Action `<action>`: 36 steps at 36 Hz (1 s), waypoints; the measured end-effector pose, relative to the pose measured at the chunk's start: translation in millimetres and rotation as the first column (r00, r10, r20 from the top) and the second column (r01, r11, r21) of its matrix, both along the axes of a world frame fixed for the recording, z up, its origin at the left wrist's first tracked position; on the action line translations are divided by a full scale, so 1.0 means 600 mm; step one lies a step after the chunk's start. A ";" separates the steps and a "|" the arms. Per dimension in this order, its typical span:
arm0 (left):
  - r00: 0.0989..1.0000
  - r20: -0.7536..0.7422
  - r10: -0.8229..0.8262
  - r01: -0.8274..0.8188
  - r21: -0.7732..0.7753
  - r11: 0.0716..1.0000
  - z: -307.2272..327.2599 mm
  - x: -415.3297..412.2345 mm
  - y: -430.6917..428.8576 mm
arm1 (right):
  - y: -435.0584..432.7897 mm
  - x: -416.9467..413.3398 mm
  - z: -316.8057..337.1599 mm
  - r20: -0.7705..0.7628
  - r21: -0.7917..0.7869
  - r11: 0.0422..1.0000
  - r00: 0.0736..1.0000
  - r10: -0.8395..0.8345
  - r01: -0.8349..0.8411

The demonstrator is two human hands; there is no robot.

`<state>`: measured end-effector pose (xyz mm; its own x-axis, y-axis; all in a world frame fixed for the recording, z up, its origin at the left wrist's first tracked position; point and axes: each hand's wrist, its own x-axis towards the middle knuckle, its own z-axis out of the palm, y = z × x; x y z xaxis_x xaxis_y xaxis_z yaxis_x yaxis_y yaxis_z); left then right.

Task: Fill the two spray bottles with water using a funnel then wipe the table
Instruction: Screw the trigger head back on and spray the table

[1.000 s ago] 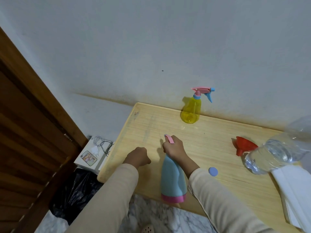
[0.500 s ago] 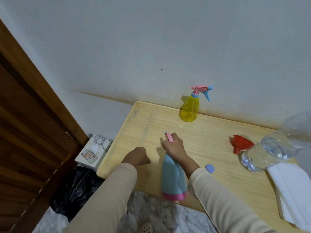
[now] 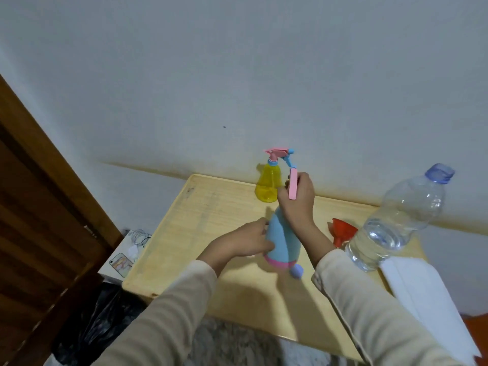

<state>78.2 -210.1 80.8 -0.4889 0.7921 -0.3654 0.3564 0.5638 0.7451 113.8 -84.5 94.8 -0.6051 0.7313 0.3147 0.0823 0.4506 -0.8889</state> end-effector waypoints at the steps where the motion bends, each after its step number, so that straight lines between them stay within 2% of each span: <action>1: 1.000 0.023 0.012 -0.013 0.047 0.999 0.000 0.009 0.014 | 0.010 0.002 0.005 -0.010 0.044 0.999 1.000 -0.022 0.022; 4: 0.993 0.061 0.098 -0.108 0.171 0.979 -0.011 0.026 0.061 | 0.039 0.007 0.017 -0.052 0.133 0.985 0.993 -0.103 0.109; 9: 0.979 0.015 0.205 -0.200 0.294 0.935 -0.026 0.012 0.132 | 0.087 -0.005 0.021 -0.074 0.165 0.962 0.975 -0.209 0.219; 12: 0.988 0.078 0.130 -0.149 0.322 0.935 -0.045 -0.027 0.166 | 0.123 -0.022 0.011 0.008 0.185 0.961 0.978 -0.209 0.204; 16: 0.985 0.169 -0.036 -0.020 0.318 0.948 -0.066 -0.101 0.209 | 0.177 -0.027 -0.008 0.141 0.106 0.986 0.979 -0.146 0.132; 19: 0.965 0.236 -0.117 0.029 0.345 0.938 -0.083 -0.152 0.242 | 0.208 -0.028 -0.022 0.175 0.070 0.991 0.976 -0.127 0.117; 25: 0.933 0.339 -0.121 -0.016 0.374 0.927 -0.138 -0.193 0.300 | 0.234 -0.057 -0.062 0.101 0.022 0.939 0.934 -0.343 0.343; 27: 0.931 0.358 -0.075 -0.071 0.378 0.923 -0.157 -0.190 0.315 | 0.241 -0.072 -0.074 0.092 0.040 0.911 0.906 -0.413 0.411; 31: 0.960 0.270 0.068 -0.177 0.403 0.898 -0.195 -0.167 0.342 | 0.247 -0.097 -0.085 0.078 0.062 0.871 0.868 -0.491 0.487; 36: 0.971 0.105 0.216 -0.240 0.428 0.871 -0.205 -0.163 0.371 | 0.260 -0.115 -0.097 0.133 0.105 0.854 0.844 -0.520 0.509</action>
<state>-19.8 12.7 -42.4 -0.6654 0.7454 -0.0399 0.2113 0.2394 0.9477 45.1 71.3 36.9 -0.1915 0.9324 0.3064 0.4489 0.3608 -0.8175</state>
